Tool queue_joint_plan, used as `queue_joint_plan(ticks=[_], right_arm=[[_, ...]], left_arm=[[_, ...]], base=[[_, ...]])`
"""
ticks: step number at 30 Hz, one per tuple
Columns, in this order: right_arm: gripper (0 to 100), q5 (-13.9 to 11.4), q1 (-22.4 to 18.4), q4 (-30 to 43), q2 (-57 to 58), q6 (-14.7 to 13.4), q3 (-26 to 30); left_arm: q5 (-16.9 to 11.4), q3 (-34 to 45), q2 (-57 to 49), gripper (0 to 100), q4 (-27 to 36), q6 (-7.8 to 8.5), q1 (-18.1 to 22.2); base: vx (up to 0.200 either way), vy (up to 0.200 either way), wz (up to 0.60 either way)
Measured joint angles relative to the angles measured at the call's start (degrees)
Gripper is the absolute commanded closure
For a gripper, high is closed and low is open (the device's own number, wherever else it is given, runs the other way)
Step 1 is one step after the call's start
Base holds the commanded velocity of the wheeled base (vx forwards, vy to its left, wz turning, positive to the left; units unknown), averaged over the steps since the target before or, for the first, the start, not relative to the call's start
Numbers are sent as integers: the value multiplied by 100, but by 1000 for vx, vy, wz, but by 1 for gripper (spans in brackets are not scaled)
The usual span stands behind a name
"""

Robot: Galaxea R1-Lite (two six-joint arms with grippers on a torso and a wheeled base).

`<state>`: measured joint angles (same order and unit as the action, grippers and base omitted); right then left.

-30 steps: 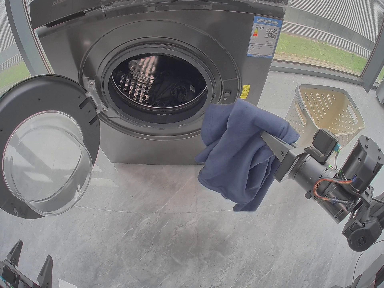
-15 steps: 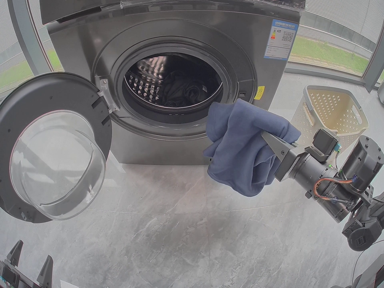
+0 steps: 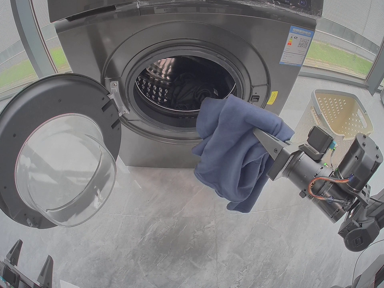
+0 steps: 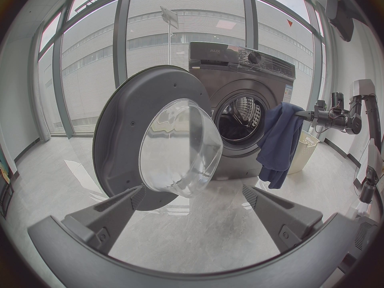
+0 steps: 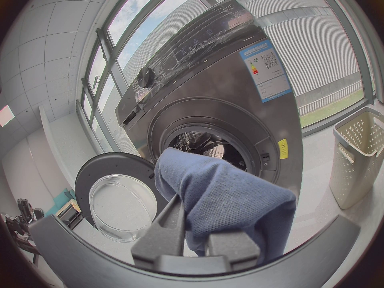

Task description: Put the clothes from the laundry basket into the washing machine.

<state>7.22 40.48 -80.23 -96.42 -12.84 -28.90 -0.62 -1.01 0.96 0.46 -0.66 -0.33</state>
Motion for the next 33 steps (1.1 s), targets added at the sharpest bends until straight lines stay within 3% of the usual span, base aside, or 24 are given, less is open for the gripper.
queue_joint_plan(ticks=[13, 19, 23, 33], right_arm=[[100, 35, 341, -18, -597, -139, -822], [100, 129, 408, -112, -794, -150, -1067], [100, 145, 439, -139, -879, -150, -1235], [100, 145, 513, -158, -1093, -141, -1654]], left_arm=[[-39, 0, 0, 0, -17, 87, 12], [-180, -183, 29, 0, -513, 77, 22], [-532, -533, 335, 0, -645, 66, -51], [-1919, -962, 2343, 0, -1137, -56, -449]], base=[[0, 0, 0], [0, 0, 0], [0, 0, 0], [0, 0, 0]])
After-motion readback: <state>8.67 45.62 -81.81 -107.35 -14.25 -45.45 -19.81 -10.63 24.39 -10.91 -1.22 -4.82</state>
